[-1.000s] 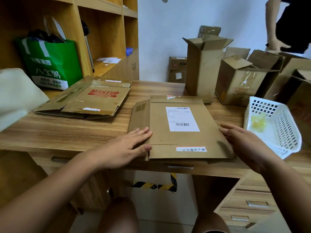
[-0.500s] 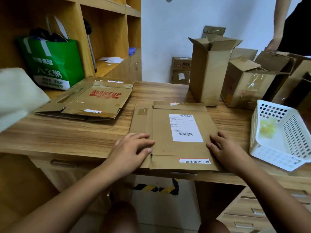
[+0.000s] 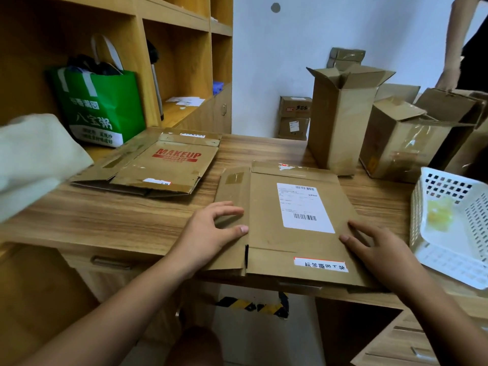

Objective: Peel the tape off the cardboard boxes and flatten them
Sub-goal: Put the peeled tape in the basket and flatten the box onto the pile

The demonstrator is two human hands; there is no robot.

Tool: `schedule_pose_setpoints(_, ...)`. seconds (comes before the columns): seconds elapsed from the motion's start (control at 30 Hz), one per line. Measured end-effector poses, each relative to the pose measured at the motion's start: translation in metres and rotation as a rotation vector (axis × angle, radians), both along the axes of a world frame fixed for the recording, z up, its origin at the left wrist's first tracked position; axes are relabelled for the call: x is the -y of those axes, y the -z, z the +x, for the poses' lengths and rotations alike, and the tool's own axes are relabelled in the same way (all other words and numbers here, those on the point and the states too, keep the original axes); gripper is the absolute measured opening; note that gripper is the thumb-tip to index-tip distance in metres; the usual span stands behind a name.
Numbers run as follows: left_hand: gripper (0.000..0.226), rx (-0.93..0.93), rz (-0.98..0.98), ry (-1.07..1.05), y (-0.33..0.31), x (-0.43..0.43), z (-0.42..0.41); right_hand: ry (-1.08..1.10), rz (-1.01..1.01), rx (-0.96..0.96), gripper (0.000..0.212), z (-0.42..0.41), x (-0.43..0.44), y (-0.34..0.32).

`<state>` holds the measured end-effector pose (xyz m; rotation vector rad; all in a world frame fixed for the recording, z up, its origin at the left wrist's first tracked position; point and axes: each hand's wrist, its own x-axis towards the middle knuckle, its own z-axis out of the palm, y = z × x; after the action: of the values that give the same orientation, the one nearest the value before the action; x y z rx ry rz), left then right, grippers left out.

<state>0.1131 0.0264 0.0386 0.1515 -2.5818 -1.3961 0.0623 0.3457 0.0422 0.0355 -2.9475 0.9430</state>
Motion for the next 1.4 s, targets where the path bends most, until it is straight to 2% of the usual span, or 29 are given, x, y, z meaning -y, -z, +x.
schedule_pose_setpoints(0.3, 0.046, -0.053, -0.171, -0.008, -0.019, 0.012, 0.010, 0.007, -0.048, -0.050, 0.056, 0.014, 0.016, -0.006)
schedule_pose_setpoints(0.43, 0.047, -0.153, -0.222, 0.024, -0.035, 0.036, 0.012, -0.001, -0.077, -0.101, 0.057, 0.013, 0.036, -0.016)
schedule_pose_setpoints(0.67, 0.042, -0.138, -0.289, 0.012, -0.081, 0.117, 0.005, -0.098, -0.124, -0.187, 0.061, -0.017, 0.113, -0.046)
schedule_pose_setpoints(0.87, 0.039, -0.187, -0.311, -0.056, -0.098, 0.197, -0.013, -0.198, -0.195, -0.187, 0.062, -0.048, 0.200, -0.059)
schedule_pose_setpoints(1.13, 0.032, -0.174, -0.322, -0.079, -0.086, 0.296, -0.063, -0.252, -0.230, -0.158, 0.059, -0.094, 0.297, -0.052)
schedule_pose_setpoints(1.4, 0.030, -0.072, -0.312, -0.077, -0.047, 0.341, -0.107, -0.257, -0.121, -0.088, 0.047, -0.126, 0.336, -0.017)
